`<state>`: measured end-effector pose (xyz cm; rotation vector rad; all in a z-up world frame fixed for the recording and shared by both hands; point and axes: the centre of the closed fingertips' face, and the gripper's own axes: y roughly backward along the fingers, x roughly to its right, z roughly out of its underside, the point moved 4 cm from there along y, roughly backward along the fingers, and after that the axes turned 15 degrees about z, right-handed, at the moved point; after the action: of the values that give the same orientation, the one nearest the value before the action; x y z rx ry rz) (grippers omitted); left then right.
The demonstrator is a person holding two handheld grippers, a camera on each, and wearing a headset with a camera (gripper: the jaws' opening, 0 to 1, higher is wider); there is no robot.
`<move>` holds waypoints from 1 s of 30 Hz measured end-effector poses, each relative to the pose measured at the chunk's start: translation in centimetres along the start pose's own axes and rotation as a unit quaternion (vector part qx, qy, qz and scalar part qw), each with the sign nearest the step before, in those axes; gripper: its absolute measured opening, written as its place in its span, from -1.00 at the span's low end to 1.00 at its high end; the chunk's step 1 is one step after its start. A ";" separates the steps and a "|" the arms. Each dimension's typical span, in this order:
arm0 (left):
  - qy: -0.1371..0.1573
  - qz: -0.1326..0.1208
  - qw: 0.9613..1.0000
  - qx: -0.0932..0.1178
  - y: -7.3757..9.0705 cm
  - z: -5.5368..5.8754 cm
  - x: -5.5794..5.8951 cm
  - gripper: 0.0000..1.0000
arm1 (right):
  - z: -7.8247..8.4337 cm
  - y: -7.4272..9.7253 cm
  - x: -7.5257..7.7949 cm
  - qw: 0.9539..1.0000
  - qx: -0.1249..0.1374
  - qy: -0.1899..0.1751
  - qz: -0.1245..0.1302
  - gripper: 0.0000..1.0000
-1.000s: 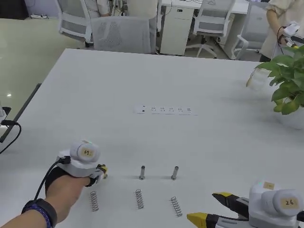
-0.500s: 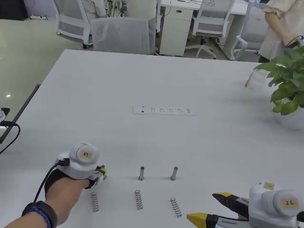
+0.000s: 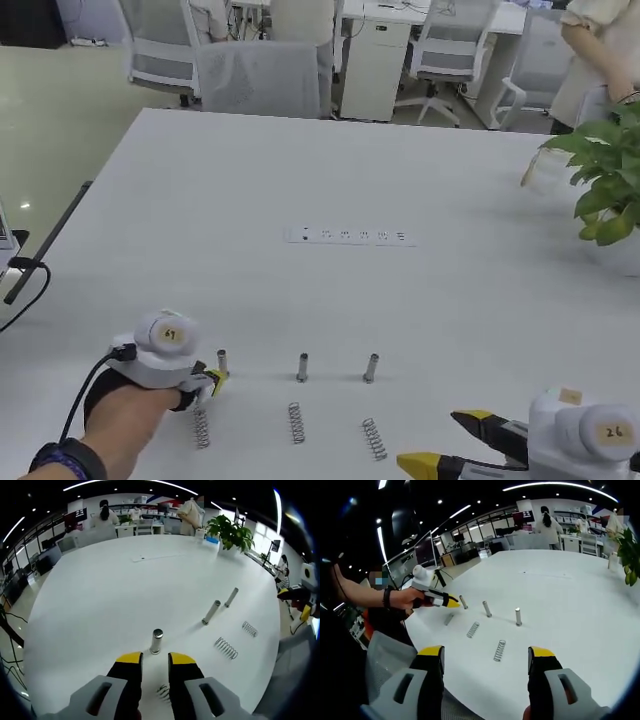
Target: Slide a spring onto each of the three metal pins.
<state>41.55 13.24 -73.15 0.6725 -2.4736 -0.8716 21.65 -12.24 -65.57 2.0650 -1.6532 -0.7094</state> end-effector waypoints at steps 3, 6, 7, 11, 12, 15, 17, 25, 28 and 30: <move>0.000 -0.002 1.000 0.001 0.7 0.4 0.0 -0.71 | 0.3 0.1 0.0 1.000 -0.003 0.000 0.000 0.33; -0.002 -0.007 1.000 -0.002 1.2 1.0 -0.1 -0.71 | 0.6 0.1 0.0 1.000 -0.004 -0.003 0.000 0.33; -0.003 -0.008 1.000 -0.004 1.4 1.2 -0.1 -0.70 | 0.7 0.1 0.0 1.000 -0.004 -0.003 0.000 0.33; 0.009 -0.012 1.000 -0.005 2.2 2.4 -0.3 -0.67 | 1.1 0.0 -0.1 1.000 -0.007 -0.005 0.000 0.33; 0.009 -0.013 1.000 -0.005 2.4 2.6 -0.3 -0.66 | 1.2 -0.1 -0.1 1.000 -0.008 -0.004 -0.001 0.33; 0.016 -0.016 1.000 -0.001 3.1 3.1 -0.3 -0.64 | 1.4 -0.1 -0.2 1.000 -0.011 -0.004 -0.003 0.33; 0.030 -0.018 0.999 0.008 3.6 3.5 -0.4 -0.61 | 1.5 -0.2 -0.2 1.000 -0.012 -0.005 -0.004 0.33; 0.047 -0.025 0.999 0.009 5.0 5.6 -0.2 -0.56 | 2.1 -0.4 -0.4 1.000 -0.020 -0.001 -0.011 0.33; 0.051 -0.026 0.998 0.012 5.6 6.0 0.0 -0.53 | 2.2 -0.3 -0.5 1.000 -0.020 -0.002 -0.012 0.33; 0.057 -0.025 0.998 0.016 5.9 6.3 0.2 -0.51 | 2.2 -0.3 -0.5 1.000 -0.022 0.000 -0.013 0.34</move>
<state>36.25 20.04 -73.63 0.7763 -2.3837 -0.7915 20.46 -11.68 -67.48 2.0596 -1.5995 -0.7469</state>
